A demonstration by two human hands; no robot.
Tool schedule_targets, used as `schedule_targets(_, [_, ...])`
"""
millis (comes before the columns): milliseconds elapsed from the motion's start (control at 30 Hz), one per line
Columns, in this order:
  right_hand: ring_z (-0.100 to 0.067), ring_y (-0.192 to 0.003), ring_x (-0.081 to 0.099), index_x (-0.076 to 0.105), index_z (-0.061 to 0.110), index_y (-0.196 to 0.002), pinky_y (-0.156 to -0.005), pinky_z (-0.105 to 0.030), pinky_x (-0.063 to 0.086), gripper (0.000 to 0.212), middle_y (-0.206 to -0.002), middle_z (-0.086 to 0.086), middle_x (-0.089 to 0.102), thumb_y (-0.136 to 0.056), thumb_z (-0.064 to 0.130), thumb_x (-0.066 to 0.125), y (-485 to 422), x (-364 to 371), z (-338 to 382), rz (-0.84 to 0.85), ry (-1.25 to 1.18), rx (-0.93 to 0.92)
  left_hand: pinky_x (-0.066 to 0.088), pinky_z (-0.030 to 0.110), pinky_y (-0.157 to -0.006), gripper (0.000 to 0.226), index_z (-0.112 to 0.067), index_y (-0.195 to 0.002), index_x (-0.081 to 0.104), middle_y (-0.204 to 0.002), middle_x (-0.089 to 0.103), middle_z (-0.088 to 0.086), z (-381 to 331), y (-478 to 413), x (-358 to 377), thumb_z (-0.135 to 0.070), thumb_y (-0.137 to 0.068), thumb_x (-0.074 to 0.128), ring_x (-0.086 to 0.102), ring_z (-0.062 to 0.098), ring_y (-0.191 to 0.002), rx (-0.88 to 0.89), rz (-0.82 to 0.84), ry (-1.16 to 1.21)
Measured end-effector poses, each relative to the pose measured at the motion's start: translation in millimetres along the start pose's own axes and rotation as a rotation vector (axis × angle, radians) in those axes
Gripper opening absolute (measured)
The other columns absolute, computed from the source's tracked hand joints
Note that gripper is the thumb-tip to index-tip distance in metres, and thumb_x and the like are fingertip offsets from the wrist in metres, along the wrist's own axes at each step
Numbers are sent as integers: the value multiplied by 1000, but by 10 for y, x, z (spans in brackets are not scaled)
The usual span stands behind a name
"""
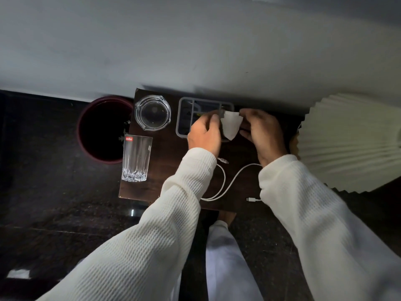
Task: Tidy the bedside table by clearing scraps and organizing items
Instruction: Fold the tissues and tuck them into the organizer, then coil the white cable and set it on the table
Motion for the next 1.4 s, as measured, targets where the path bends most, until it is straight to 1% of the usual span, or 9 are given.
schedule_targets(167, [-5,-95,68,64,35,-102,-78,-22,55,15,-104,10,70,-100,32,50,285,-353,-471,-122,63,-36,54,34,-85,18,-18,-103,67,-95,73,1,174,265,-314,-17,-96,51,69,18,-89,222,-213,-75])
schedule_targets(267, [-5,-91,68,63,35,-98,-79,-25,56,12,-97,11,70,-99,30,52,448,-513,-871,-109,138,12,53,31,-80,17,-21,-95,66,-85,72,-2,459,387,-335,-13,-95,52,69,11,-81,257,-184,-105])
schedule_targets(400, [-7,-93,63,66,27,-101,-71,-11,44,11,-92,15,64,-90,25,68,655,-710,-1433,76,562,4,57,37,-78,20,-28,-91,67,-72,70,-9,911,517,-170,-17,-95,52,67,11,-73,185,-13,-156])
schedule_targets(567, [-17,-117,46,60,29,-108,-88,-28,46,37,-117,7,54,-77,28,81,785,-899,-1895,199,1134,-80,59,46,-79,23,-30,-88,68,-72,71,-7,1236,672,53,-13,-94,53,69,17,-76,71,114,-138])
schedule_targets(767, [-21,-113,47,65,24,-95,-89,-30,40,16,-115,1,55,-83,29,75,704,-973,-1959,252,1231,-260,56,32,-71,26,-29,-84,67,-70,70,-6,1305,811,205,-9,-94,54,62,6,-63,40,144,-156])
schedule_targets(967, [-28,-95,65,75,18,-91,-78,-34,52,22,-97,-2,71,-72,17,86,1188,-994,-1317,250,1171,-762,50,25,-75,8,-16,-94,70,-82,68,-4,1056,1135,212,-16,-92,62,60,8,-73,144,212,-311])
schedule_targets(1200, [-10,-87,56,61,23,-97,-71,-19,52,23,-88,2,72,-78,31,71,2118,-1230,-289,173,885,-1279,56,29,-56,32,-8,-82,66,-73,69,12,353,2090,178,-41,-81,66,65,19,-58,-19,525,-13])
schedule_targets(1300, [-12,-87,52,54,23,-98,-65,-26,56,37,-87,1,70,-72,22,80,2428,-1280,131,135,816,-1426,59,28,-55,21,-23,-71,72,-71,73,9,-90,2481,13,-43,-72,69,71,21,-60,5,604,53])
schedule_targets(1400, [-16,-86,53,52,20,-98,-70,-28,54,22,-96,0,54,-82,19,68,2866,-1338,544,116,765,-1471,59,26,-55,14,-22,-74,76,-72,76,9,-447,2915,-193,-33,-75,68,74,20,-63,19,623,97])
Point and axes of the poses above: each hand's wrist, its own y-axis away from the middle knuckle, its own x-axis out of the palm, z = x × y, the point moved 6 cm from there along -y, towards the middle knuckle
